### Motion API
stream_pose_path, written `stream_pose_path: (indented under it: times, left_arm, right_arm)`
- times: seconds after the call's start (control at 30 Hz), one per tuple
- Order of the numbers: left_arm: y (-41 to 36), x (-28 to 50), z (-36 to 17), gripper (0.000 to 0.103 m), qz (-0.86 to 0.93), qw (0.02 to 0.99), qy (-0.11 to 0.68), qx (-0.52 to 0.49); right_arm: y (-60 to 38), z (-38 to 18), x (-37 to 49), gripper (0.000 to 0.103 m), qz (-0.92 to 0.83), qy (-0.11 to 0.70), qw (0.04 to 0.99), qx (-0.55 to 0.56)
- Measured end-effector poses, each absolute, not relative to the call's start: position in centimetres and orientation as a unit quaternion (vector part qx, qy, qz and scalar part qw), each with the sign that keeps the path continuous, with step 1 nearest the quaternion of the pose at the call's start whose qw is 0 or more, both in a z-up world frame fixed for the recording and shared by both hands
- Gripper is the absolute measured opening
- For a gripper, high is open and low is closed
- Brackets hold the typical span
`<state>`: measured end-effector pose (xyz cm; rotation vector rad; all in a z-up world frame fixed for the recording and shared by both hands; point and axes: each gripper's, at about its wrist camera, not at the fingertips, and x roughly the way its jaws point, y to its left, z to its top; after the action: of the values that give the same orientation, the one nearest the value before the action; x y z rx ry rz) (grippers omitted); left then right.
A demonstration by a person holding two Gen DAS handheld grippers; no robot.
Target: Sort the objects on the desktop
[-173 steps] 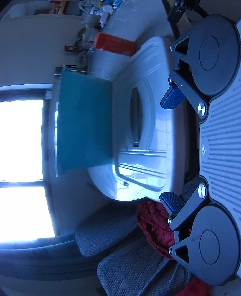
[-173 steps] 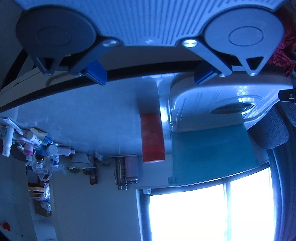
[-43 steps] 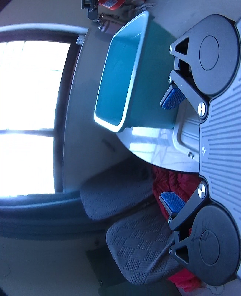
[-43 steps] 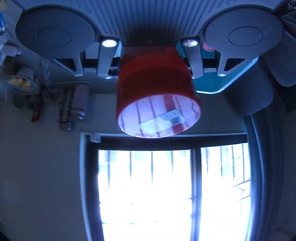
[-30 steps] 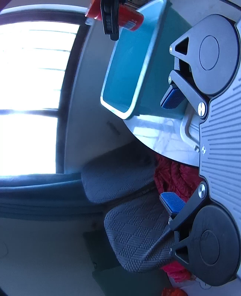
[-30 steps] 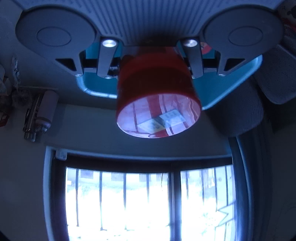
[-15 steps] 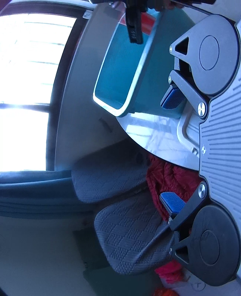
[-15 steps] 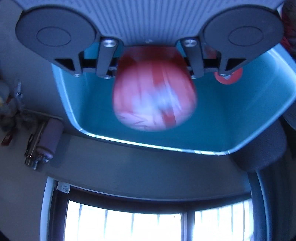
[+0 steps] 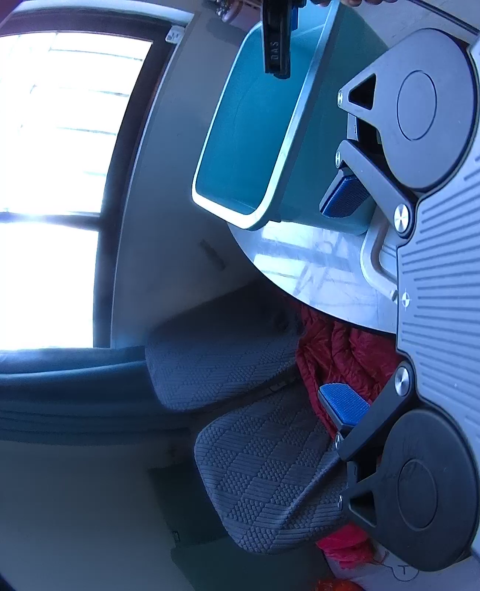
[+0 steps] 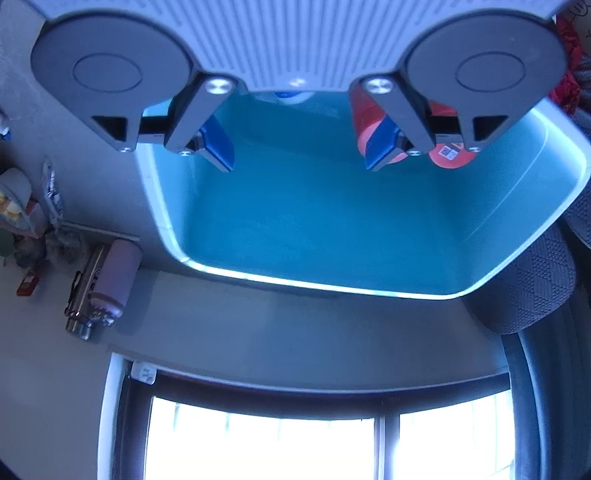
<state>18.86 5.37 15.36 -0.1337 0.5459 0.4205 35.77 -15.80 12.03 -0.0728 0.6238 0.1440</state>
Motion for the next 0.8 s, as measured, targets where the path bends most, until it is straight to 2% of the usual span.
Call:
stream_pose_path:
  times: [0.43, 0.8]
  left_arm:
    - [7.6, 17.3, 17.0, 0.098, 0.106, 0.948, 0.3, -0.004]
    - [9.7, 12.7, 18.1, 0.098, 0.061, 0.951, 0.302, 0.02]
  right_arm:
    - [-16.3, 15.9, 26.4, 0.078, 0.021, 0.283, 0.958, -0.029]
    - [-15.3, 16.4, 15.4, 0.078, -0.01, 0.259, 0.966, -0.01]
